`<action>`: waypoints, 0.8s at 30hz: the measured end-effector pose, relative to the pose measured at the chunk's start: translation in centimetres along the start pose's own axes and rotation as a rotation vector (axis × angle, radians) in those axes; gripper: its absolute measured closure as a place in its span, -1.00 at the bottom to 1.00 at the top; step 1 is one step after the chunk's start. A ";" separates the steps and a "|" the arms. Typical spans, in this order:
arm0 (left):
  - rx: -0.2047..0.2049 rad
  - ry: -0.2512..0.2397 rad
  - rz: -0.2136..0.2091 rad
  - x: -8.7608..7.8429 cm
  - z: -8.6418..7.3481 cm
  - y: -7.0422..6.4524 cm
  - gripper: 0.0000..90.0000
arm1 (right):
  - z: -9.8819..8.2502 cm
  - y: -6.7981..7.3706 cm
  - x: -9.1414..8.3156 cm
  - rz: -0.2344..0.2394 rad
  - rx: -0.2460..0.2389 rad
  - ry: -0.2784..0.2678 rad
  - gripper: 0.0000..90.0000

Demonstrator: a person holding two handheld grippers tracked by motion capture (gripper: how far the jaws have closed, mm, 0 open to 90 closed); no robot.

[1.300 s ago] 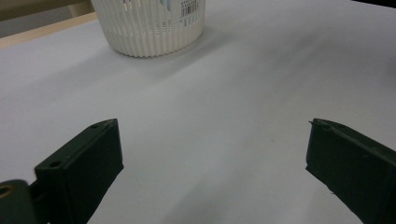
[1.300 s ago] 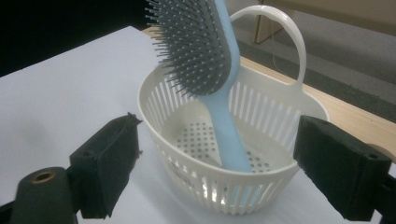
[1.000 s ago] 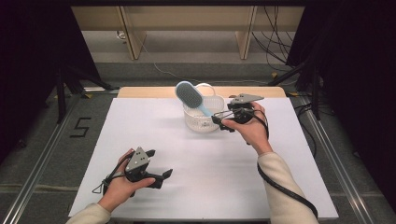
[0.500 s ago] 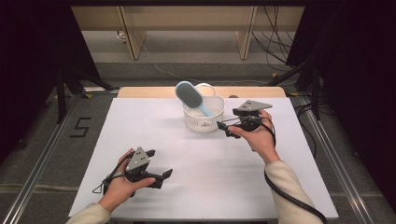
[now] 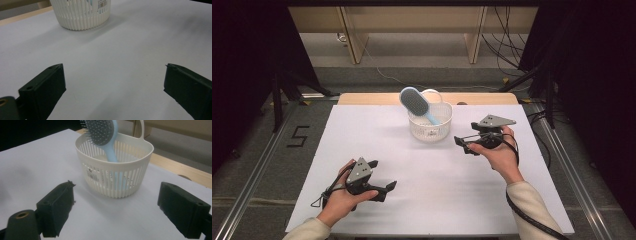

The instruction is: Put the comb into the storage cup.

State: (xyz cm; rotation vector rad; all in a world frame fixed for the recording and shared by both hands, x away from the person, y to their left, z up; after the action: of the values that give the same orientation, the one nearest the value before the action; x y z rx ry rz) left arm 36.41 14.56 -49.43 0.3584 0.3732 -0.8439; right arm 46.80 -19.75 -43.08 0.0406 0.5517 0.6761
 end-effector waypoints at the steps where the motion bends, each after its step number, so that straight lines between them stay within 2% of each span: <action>1: 0.000 0.000 0.000 0.0 0.0 0.0 -0.93 | -0.1 -0.1 -0.2 0.001 0.003 -0.003 -0.68; 6: -0.001 -0.001 0.001 0.0 0.0 0.1 -0.93 | -0.5 -0.3 -1.0 -0.002 0.012 -0.016 -0.68; 24: -0.001 -0.001 0.005 -0.1 0.0 0.1 -0.93 | -2.8 -0.7 -3.1 -0.007 0.026 -0.002 -0.68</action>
State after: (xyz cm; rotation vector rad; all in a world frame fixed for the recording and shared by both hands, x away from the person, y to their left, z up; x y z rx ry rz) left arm 36.44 14.67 -49.40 0.3581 0.3720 -0.8392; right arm 43.80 -22.62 -44.19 0.0635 0.5589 0.6622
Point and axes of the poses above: each handheld gripper's, and its own axes: x roughly forward along the jaws, z roughly out of its top, y roughly to its left, the point moved 4 cm from there along x, roughly forward along the jaws, and after that the axes turned 13 degrees about x, right-handed, at the moved point
